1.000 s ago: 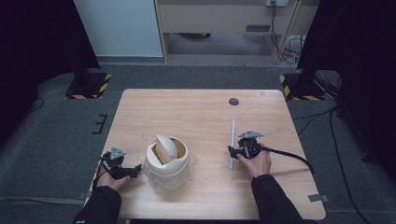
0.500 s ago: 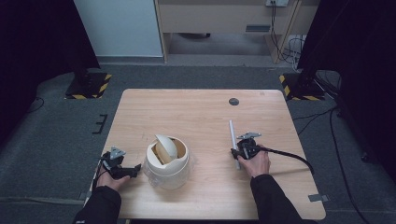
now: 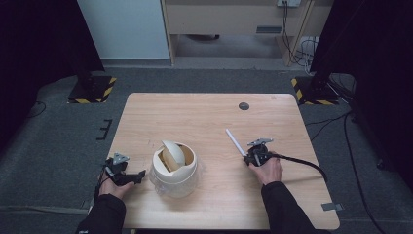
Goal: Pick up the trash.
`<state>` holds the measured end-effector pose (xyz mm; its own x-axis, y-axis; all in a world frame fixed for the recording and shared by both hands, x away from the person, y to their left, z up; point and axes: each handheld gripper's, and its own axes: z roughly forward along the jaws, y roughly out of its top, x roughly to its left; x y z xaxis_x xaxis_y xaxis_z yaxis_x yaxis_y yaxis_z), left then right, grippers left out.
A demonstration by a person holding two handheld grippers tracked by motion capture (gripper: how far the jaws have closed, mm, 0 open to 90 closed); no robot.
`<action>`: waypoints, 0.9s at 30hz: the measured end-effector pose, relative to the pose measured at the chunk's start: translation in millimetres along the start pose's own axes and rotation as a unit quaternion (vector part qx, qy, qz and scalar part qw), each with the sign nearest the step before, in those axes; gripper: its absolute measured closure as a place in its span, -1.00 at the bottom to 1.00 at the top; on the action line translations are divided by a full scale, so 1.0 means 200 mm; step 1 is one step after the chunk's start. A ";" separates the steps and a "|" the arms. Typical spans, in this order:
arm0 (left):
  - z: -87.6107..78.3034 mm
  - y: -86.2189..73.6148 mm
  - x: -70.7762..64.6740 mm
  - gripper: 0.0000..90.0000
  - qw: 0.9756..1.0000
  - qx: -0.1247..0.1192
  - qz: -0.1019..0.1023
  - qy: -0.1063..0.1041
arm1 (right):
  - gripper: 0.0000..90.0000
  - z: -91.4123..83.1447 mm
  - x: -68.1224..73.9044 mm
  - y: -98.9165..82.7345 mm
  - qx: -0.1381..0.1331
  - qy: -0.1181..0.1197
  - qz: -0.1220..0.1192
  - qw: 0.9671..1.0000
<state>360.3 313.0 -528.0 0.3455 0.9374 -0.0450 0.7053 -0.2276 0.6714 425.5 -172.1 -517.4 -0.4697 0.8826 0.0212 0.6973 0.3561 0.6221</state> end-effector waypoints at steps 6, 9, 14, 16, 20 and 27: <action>-0.01 0.01 0.01 -0.72 1.000 0.000 -0.023 0.000 | 0.76 -0.05 -0.01 0.03 -0.031 0.023 0.011 0.999; -0.03 0.01 0.01 -0.70 0.999 -0.013 -0.031 0.003 | 0.76 -0.08 -0.03 0.04 -0.052 0.029 0.016 0.998; -0.06 0.04 0.00 -0.67 0.997 -0.049 -0.055 -0.003 | 0.76 -0.13 -0.06 0.06 -0.085 0.037 0.025 0.995; -0.07 0.05 0.00 -0.66 0.997 -0.060 -0.055 -0.001 | 0.76 -0.16 -0.06 0.07 -0.100 0.043 0.028 0.994; -0.12 0.08 -0.01 -0.65 0.994 -0.096 -0.056 0.009 | 0.76 -0.21 -0.09 0.08 -0.132 0.047 0.033 0.990; -0.21 0.12 -0.01 -0.63 0.985 -0.156 -0.076 0.016 | 0.76 -0.31 -0.09 0.12 -0.182 0.059 0.029 0.981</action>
<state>351.8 316.6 -480.8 0.2271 0.9634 -0.1425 0.5219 0.0031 0.8530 416.6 -199.1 -454.2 -0.5092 0.8490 0.1412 0.4943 0.1541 0.8555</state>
